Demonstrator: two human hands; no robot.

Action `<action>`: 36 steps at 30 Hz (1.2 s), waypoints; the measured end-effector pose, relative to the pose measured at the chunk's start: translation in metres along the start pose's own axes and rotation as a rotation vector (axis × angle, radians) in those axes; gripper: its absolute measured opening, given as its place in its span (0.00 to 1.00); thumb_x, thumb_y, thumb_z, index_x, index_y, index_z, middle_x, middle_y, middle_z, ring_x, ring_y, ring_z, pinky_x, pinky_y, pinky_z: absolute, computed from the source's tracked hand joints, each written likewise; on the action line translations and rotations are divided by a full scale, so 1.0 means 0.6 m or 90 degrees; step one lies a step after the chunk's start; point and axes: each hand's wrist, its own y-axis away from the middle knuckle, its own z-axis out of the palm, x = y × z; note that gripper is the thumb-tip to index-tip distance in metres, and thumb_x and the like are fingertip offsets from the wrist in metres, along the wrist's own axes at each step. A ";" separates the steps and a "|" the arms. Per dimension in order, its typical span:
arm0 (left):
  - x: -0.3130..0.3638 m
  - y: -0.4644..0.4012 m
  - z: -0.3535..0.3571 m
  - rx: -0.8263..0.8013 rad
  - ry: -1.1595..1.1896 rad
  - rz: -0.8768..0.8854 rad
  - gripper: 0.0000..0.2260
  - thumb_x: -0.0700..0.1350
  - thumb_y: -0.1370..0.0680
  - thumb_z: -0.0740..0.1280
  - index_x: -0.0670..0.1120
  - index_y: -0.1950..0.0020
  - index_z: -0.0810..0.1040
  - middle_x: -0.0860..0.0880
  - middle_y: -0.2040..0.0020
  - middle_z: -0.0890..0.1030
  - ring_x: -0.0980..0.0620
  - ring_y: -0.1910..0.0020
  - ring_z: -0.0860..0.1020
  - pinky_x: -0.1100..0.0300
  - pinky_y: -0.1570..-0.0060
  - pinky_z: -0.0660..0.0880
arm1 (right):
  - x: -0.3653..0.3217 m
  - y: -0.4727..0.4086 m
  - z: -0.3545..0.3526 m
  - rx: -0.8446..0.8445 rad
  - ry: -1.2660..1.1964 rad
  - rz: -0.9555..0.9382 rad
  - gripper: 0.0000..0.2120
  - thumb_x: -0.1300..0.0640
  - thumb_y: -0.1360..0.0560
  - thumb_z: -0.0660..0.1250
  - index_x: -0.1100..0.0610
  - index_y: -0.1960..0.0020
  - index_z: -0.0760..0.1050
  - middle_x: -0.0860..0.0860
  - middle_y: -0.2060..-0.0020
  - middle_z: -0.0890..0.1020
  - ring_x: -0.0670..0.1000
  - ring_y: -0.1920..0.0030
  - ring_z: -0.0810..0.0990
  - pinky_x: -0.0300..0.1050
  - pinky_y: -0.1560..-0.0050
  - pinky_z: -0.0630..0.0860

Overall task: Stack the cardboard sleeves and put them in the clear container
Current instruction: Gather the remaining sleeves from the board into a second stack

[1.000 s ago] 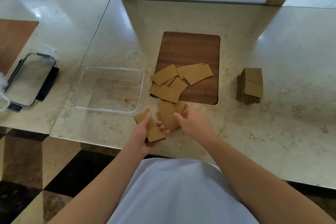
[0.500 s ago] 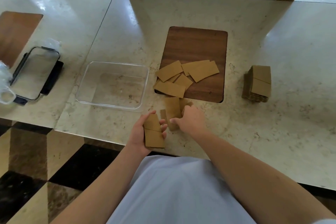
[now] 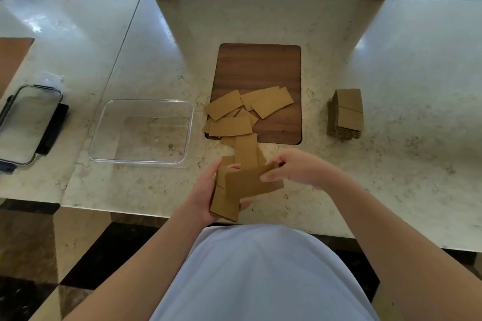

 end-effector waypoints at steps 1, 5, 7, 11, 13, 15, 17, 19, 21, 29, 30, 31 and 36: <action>0.000 0.000 0.006 -0.020 -0.002 -0.008 0.29 0.67 0.20 0.60 0.45 0.35 0.83 0.36 0.37 0.83 0.37 0.48 0.85 0.41 0.53 0.82 | -0.010 -0.002 -0.002 0.015 0.002 -0.013 0.04 0.43 0.24 0.74 0.42 0.53 0.81 0.44 0.55 0.83 0.45 0.53 0.80 0.42 0.57 0.71; 0.007 0.002 0.026 -0.085 -0.006 -0.023 0.33 0.70 0.21 0.58 0.44 0.34 0.83 0.34 0.36 0.82 0.36 0.47 0.84 0.41 0.50 0.82 | -0.037 -0.023 -0.003 0.002 -0.019 -0.050 0.07 0.50 0.23 0.74 0.50 0.51 0.77 0.49 0.53 0.82 0.51 0.55 0.79 0.49 0.53 0.75; 0.012 0.005 0.030 -0.124 -0.012 -0.029 0.33 0.69 0.21 0.59 0.44 0.33 0.82 0.34 0.35 0.81 0.35 0.46 0.84 0.41 0.49 0.81 | -0.047 -0.035 -0.004 -0.026 -0.037 -0.059 0.05 0.56 0.23 0.74 0.51 0.50 0.78 0.51 0.49 0.83 0.55 0.50 0.82 0.54 0.47 0.78; 0.018 0.010 0.025 -0.231 -0.054 -0.071 0.36 0.70 0.20 0.59 0.44 0.24 0.74 0.36 0.30 0.77 0.35 0.42 0.81 0.44 0.47 0.80 | -0.062 -0.051 -0.015 -0.080 0.029 -0.060 0.08 0.59 0.22 0.73 0.47 0.47 0.82 0.45 0.49 0.82 0.50 0.48 0.81 0.51 0.42 0.77; 0.017 0.010 0.018 -0.262 -0.085 -0.086 0.36 0.69 0.20 0.60 0.42 0.23 0.71 0.36 0.30 0.77 0.36 0.42 0.81 0.46 0.49 0.79 | -0.071 -0.061 -0.017 -0.101 0.139 -0.069 0.11 0.57 0.24 0.75 0.45 0.45 0.81 0.39 0.51 0.79 0.42 0.51 0.78 0.45 0.48 0.75; 0.016 0.008 0.012 -0.263 -0.113 -0.078 0.33 0.63 0.19 0.64 0.41 0.23 0.70 0.35 0.31 0.77 0.37 0.43 0.82 0.48 0.50 0.80 | -0.082 -0.074 -0.010 -0.081 0.194 -0.095 0.12 0.54 0.27 0.78 0.45 0.46 0.80 0.38 0.53 0.79 0.39 0.53 0.77 0.41 0.54 0.74; 0.016 0.007 0.012 -0.228 -0.112 -0.072 0.32 0.56 0.21 0.72 0.39 0.23 0.70 0.35 0.32 0.78 0.38 0.44 0.82 0.48 0.52 0.81 | -0.084 -0.088 0.001 -0.028 0.107 -0.126 0.13 0.52 0.29 0.79 0.45 0.48 0.79 0.41 0.52 0.82 0.41 0.51 0.80 0.41 0.51 0.77; 0.016 0.001 0.016 -0.168 -0.103 -0.051 0.35 0.48 0.28 0.80 0.38 0.26 0.73 0.37 0.38 0.82 0.40 0.50 0.84 0.47 0.55 0.82 | -0.079 -0.105 0.003 0.039 -0.047 -0.130 0.12 0.49 0.28 0.78 0.46 0.47 0.79 0.43 0.51 0.84 0.43 0.51 0.83 0.42 0.48 0.80; 0.018 -0.008 0.017 -0.096 -0.070 -0.002 0.32 0.42 0.31 0.81 0.43 0.28 0.77 0.39 0.47 0.83 0.43 0.57 0.83 0.47 0.58 0.82 | -0.063 -0.128 -0.002 0.164 -0.092 -0.094 0.10 0.49 0.24 0.75 0.48 0.46 0.78 0.43 0.49 0.83 0.45 0.48 0.83 0.42 0.47 0.79; 0.029 -0.023 -0.013 0.039 0.136 0.046 0.10 0.52 0.24 0.75 0.48 0.49 0.82 0.41 0.52 0.82 0.45 0.59 0.82 0.52 0.63 0.82 | -0.006 -0.191 0.028 0.309 0.259 0.128 0.39 0.32 0.32 0.75 0.54 0.32 0.70 0.54 0.37 0.71 0.59 0.34 0.69 0.56 0.36 0.70; 0.029 -0.025 -0.015 0.050 0.138 0.044 0.11 0.53 0.24 0.74 0.48 0.49 0.80 0.41 0.52 0.83 0.45 0.59 0.83 0.52 0.63 0.82 | -0.006 -0.194 0.031 0.329 0.276 0.118 0.39 0.32 0.33 0.76 0.54 0.33 0.70 0.54 0.37 0.71 0.59 0.34 0.69 0.56 0.36 0.70; 0.029 -0.026 -0.016 0.059 0.136 0.043 0.11 0.53 0.23 0.74 0.48 0.48 0.79 0.41 0.53 0.83 0.45 0.59 0.83 0.52 0.64 0.82 | -0.005 -0.196 0.034 0.344 0.276 0.111 0.39 0.33 0.34 0.77 0.54 0.34 0.70 0.54 0.38 0.72 0.59 0.35 0.69 0.56 0.36 0.70; 0.025 -0.023 -0.019 0.107 0.134 0.034 0.11 0.49 0.21 0.73 0.47 0.40 0.79 0.39 0.54 0.83 0.43 0.61 0.83 0.52 0.65 0.82 | -0.001 -0.201 0.025 0.323 0.077 0.136 0.27 0.45 0.33 0.82 0.52 0.45 0.69 0.50 0.47 0.77 0.55 0.44 0.76 0.55 0.43 0.75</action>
